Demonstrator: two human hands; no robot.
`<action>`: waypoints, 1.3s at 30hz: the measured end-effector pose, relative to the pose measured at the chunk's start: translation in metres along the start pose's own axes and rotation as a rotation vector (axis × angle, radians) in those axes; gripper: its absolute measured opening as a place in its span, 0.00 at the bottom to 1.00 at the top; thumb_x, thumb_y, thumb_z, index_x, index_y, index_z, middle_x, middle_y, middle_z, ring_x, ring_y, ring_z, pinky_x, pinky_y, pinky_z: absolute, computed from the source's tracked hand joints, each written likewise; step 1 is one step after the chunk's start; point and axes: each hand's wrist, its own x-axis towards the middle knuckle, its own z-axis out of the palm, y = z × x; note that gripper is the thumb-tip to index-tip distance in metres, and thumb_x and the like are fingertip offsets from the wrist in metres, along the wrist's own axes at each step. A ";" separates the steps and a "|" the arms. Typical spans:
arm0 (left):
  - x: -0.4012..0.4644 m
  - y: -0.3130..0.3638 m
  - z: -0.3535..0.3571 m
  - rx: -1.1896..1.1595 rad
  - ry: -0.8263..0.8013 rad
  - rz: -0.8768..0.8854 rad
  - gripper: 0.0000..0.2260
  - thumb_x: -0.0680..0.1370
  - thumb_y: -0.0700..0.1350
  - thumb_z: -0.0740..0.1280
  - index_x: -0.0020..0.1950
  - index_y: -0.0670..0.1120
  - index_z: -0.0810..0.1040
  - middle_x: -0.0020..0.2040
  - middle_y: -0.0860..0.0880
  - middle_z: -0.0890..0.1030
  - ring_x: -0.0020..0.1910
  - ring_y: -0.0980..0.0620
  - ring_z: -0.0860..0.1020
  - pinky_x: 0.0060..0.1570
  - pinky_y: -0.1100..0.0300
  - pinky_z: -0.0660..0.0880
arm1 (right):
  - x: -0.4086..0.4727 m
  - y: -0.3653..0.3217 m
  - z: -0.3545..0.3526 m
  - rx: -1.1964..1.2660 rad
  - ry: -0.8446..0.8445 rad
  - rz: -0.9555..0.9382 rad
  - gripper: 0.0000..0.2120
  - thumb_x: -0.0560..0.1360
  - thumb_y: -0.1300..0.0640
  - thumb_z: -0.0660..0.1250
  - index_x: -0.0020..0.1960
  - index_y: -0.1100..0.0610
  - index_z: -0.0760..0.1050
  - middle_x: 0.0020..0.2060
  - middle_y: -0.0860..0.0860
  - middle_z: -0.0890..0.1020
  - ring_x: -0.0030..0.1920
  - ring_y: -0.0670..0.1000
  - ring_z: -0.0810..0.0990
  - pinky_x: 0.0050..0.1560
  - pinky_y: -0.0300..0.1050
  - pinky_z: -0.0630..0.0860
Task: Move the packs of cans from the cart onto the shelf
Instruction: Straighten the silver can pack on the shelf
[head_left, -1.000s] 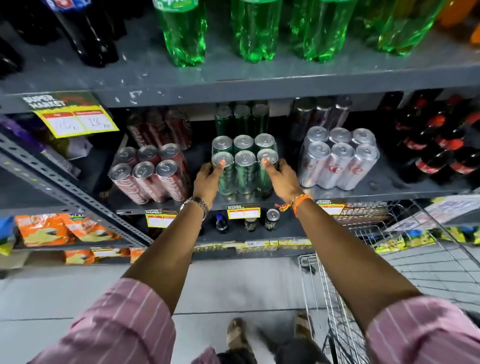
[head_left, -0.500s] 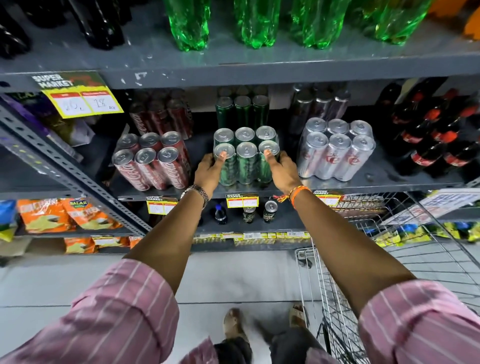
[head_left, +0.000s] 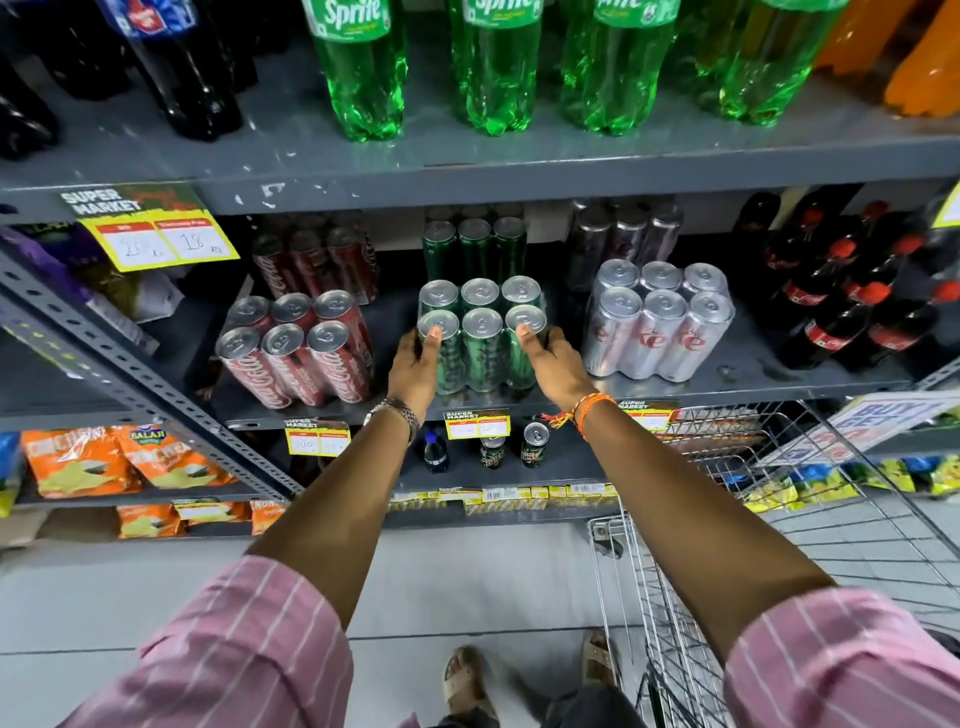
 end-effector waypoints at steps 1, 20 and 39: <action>-0.007 0.004 0.003 0.031 0.113 0.016 0.27 0.79 0.54 0.64 0.75 0.41 0.68 0.73 0.43 0.72 0.73 0.45 0.70 0.73 0.54 0.65 | -0.004 -0.001 -0.005 0.017 -0.005 -0.011 0.29 0.79 0.37 0.60 0.69 0.58 0.69 0.64 0.55 0.79 0.65 0.57 0.76 0.64 0.49 0.71; -0.030 0.066 0.217 0.294 -0.242 0.040 0.23 0.80 0.55 0.62 0.64 0.37 0.78 0.62 0.35 0.80 0.63 0.38 0.79 0.57 0.52 0.75 | 0.019 0.065 -0.179 0.126 0.426 0.133 0.23 0.81 0.47 0.62 0.67 0.64 0.73 0.66 0.65 0.78 0.66 0.65 0.76 0.60 0.52 0.70; -0.033 0.029 0.222 0.291 -0.121 0.108 0.23 0.74 0.68 0.62 0.51 0.47 0.72 0.56 0.43 0.83 0.56 0.41 0.80 0.51 0.58 0.72 | 0.031 0.077 -0.205 0.108 0.280 -0.032 0.20 0.80 0.44 0.63 0.60 0.60 0.77 0.54 0.57 0.84 0.56 0.57 0.82 0.59 0.50 0.77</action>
